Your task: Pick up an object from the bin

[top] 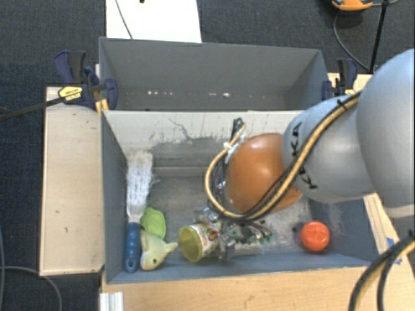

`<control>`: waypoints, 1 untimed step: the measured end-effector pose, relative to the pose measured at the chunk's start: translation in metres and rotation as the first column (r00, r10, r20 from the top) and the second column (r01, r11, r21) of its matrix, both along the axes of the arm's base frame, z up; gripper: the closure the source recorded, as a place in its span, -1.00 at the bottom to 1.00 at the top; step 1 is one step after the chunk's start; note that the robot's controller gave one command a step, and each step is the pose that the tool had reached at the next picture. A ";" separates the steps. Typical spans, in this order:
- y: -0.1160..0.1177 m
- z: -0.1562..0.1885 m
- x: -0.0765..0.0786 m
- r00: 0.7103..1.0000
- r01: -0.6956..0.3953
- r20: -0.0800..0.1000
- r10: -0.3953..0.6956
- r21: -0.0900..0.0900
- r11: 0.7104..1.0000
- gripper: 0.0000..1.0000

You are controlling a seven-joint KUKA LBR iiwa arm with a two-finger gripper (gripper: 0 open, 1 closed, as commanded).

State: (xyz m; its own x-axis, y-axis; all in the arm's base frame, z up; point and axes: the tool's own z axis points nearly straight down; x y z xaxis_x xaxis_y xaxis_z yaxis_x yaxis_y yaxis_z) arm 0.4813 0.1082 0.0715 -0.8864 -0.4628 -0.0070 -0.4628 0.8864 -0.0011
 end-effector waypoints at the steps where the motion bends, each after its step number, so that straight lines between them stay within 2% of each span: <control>1: 0.004 0.050 0.002 1.000 0.014 -0.012 -0.014 -0.003 1.000 1.00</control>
Offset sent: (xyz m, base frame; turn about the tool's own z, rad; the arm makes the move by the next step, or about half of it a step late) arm -0.0024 0.0367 -0.0015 0.0037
